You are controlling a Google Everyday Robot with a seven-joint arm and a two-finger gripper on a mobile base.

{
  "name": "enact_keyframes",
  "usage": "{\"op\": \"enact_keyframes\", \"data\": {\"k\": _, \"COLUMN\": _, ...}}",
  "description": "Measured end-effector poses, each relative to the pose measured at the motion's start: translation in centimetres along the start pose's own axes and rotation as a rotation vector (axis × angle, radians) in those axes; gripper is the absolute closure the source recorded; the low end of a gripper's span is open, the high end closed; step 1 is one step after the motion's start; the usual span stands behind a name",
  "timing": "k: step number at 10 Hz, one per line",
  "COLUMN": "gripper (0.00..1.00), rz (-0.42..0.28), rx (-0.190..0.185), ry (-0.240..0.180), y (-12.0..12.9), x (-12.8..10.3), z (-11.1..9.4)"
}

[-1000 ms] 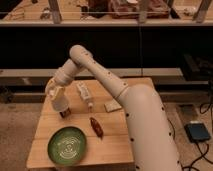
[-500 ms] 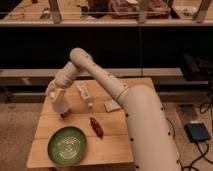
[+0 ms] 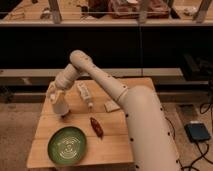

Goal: Place the ceramic cup over the eraser

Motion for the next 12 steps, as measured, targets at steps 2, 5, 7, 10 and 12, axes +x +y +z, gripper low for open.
{"op": "enact_keyframes", "data": {"k": 2, "gripper": 0.88, "rz": 0.001, "rx": -0.003, "ry": -0.002, "y": 0.1, "x": 0.1, "z": 0.2}}
{"op": "enact_keyframes", "data": {"k": 5, "gripper": 0.74, "rz": 0.003, "rx": -0.010, "ry": -0.003, "y": 0.3, "x": 0.5, "z": 0.7}}
{"op": "enact_keyframes", "data": {"k": 7, "gripper": 0.74, "rz": 0.005, "rx": -0.013, "ry": -0.004, "y": 0.4, "x": 0.5, "z": 0.9}}
{"op": "enact_keyframes", "data": {"k": 10, "gripper": 0.73, "rz": 0.007, "rx": -0.019, "ry": -0.007, "y": 0.5, "x": 0.7, "z": 1.2}}
{"op": "enact_keyframes", "data": {"k": 12, "gripper": 0.60, "rz": 0.010, "rx": -0.023, "ry": -0.009, "y": 0.6, "x": 0.9, "z": 1.4}}
